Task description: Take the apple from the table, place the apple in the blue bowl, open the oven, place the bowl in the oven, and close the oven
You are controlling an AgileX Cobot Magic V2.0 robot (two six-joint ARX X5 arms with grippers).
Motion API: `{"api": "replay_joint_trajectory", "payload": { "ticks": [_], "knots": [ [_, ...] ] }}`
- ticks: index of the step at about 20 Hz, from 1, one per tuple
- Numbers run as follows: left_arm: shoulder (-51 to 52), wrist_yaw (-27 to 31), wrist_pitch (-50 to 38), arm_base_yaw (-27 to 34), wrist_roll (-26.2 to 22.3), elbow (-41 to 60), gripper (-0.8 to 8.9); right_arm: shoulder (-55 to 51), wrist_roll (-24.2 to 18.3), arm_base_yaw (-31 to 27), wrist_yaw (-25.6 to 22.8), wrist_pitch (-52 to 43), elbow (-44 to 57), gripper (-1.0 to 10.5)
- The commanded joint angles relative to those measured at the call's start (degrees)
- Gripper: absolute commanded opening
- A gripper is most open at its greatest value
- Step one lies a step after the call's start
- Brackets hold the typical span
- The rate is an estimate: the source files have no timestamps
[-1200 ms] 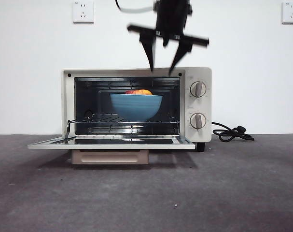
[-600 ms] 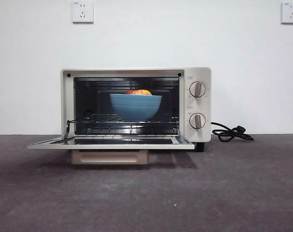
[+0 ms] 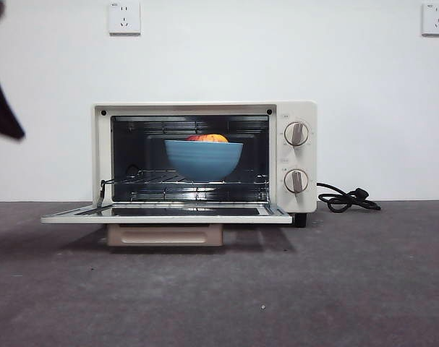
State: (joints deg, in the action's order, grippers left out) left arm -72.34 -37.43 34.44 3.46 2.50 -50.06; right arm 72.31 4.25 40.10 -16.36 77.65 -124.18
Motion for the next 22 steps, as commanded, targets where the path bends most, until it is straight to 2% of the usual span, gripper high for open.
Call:
{"api": "replay_joint_trajectory", "payload": {
  "ticks": [1,3,6,10,14,22],
  "knots": [
    [-7.74,-4.70,-6.23,1.90,5.90,0.74,-0.08,-2.36,0.31,0.07,1.60,1.16,-0.02,0.0],
    [-13.22,-6.23,-12.02,1.97,9.25,0.74,-0.08,-4.24,0.35,0.07,3.41,1.18,-0.02,0.0],
    [-19.58,-2.19,-18.88,1.86,16.55,0.74,-0.08,-6.14,1.90,0.07,7.02,1.20,0.00,0.0],
    [-23.45,-1.38,-26.10,1.86,22.53,0.74,-0.08,-8.31,2.84,0.07,6.99,1.22,0.09,0.0],
    [-24.50,4.17,-24.13,0.44,23.04,0.76,-0.08,-8.87,3.30,0.07,7.21,1.22,0.20,0.0],
    [-25.18,4.04,-21.09,-2.34,22.56,0.76,-0.08,-8.85,3.28,0.07,7.43,1.22,0.37,0.0]
  ]
}}
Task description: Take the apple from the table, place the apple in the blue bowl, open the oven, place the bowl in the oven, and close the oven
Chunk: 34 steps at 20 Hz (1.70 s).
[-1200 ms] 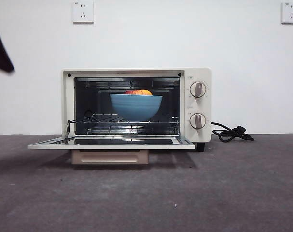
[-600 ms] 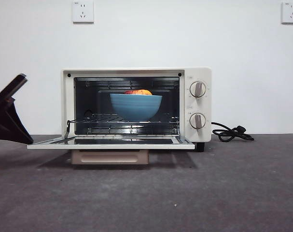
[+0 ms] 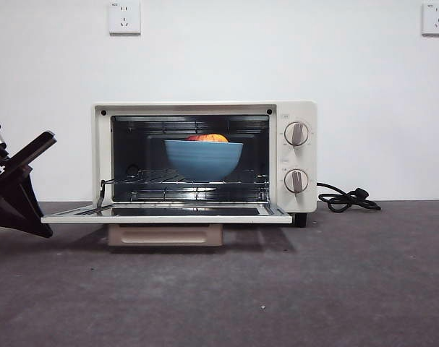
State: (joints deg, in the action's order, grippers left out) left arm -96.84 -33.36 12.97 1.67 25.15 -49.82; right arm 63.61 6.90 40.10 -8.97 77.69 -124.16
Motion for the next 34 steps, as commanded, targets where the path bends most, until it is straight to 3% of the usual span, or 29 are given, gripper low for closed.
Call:
{"api": "replay_joint_trajectory", "payload": {
  "ticks": [1,10,16,23,29,31,34],
  "knots": [
    [-0.68,-0.04,0.72,-0.61,-0.09,0.52,-0.08,-0.15,0.63,0.07,0.04,1.18,0.35,0.0],
    [-0.68,-3.91,2.19,-0.63,-2.58,0.52,-0.08,-0.15,0.63,0.07,0.04,1.18,0.35,0.0],
    [-0.66,-10.43,-2.64,-0.63,1.05,0.50,-0.08,-0.15,0.70,0.07,0.09,1.18,0.35,0.0],
    [1.05,-18.27,-12.11,-0.63,9.18,0.39,-0.08,-0.15,1.09,0.07,0.26,1.18,0.35,0.0],
    [3.48,-17.70,-19.58,-0.63,18.32,-3.19,-0.08,-0.15,1.09,0.07,0.22,1.18,0.35,0.0],
    [3.58,-15.39,-22.16,-0.66,21.79,-5.33,-0.08,-0.15,1.09,0.07,0.22,1.18,0.35,0.0],
    [3.58,-10.32,-22.18,-1.01,22.51,-8.98,-0.08,-0.15,1.09,0.07,0.22,1.18,0.35,0.0]
  ]
}}
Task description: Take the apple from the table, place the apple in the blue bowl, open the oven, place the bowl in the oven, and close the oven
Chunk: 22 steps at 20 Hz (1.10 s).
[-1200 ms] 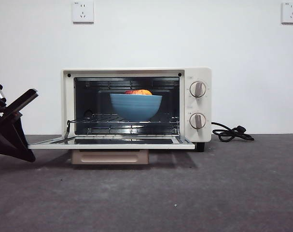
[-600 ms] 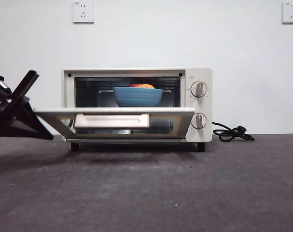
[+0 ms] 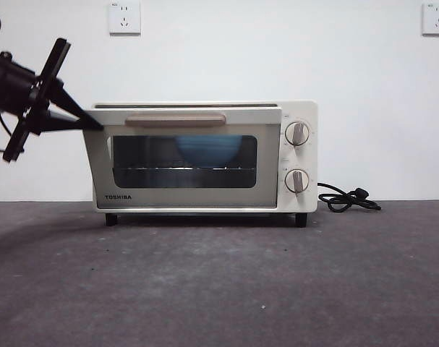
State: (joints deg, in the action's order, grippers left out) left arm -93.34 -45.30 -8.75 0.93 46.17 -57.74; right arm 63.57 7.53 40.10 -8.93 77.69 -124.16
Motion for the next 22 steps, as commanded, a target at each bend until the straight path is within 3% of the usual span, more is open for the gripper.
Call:
{"api": "replay_joint_trajectory", "payload": {
  "ticks": [1,7,19,22],
  "knots": [
    [0.09,2.58,-0.24,-0.26,1.49,-2.01,-0.08,-0.11,0.46,0.07,0.17,1.18,0.35,0.0],
    [0.09,4.20,-0.24,-0.24,1.92,-4.22,-0.08,-0.09,0.44,0.04,0.13,1.18,0.35,0.0],
    [2.19,-16.15,0.15,-0.24,-0.79,-4.33,-0.05,-0.02,-1.22,0.04,-0.26,1.18,0.37,0.0],
    [5.53,-17.92,2.10,-0.24,-3.10,-4.33,-0.05,0.04,-1.53,0.04,-1.51,1.18,0.35,0.0]
  ]
}}
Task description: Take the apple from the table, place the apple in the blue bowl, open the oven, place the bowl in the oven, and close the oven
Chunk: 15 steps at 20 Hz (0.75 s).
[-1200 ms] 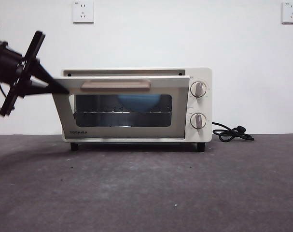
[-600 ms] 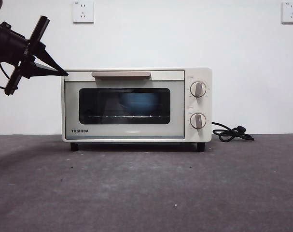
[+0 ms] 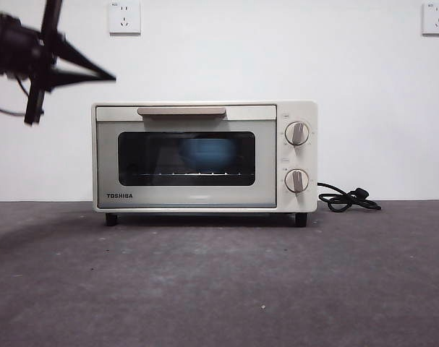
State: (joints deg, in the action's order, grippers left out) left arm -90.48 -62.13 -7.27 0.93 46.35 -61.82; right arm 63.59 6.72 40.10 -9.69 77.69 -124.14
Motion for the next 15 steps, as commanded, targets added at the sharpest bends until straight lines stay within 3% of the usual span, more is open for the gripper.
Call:
{"api": "replay_joint_trajectory", "payload": {
  "ticks": [1,8,15],
  "knots": [
    [4.09,-1.11,1.25,-0.24,-4.00,-0.24,-0.05,0.02,-0.72,0.04,-1.07,1.18,0.33,0.0],
    [15.80,-0.87,6.01,0.17,-10.34,-0.24,-0.05,0.07,-0.74,0.04,-1.25,1.18,0.33,0.0],
    [27.74,-0.02,11.63,0.22,-23.56,-0.24,-0.06,0.37,-0.74,0.04,-1.27,1.18,0.33,0.0]
  ]
}}
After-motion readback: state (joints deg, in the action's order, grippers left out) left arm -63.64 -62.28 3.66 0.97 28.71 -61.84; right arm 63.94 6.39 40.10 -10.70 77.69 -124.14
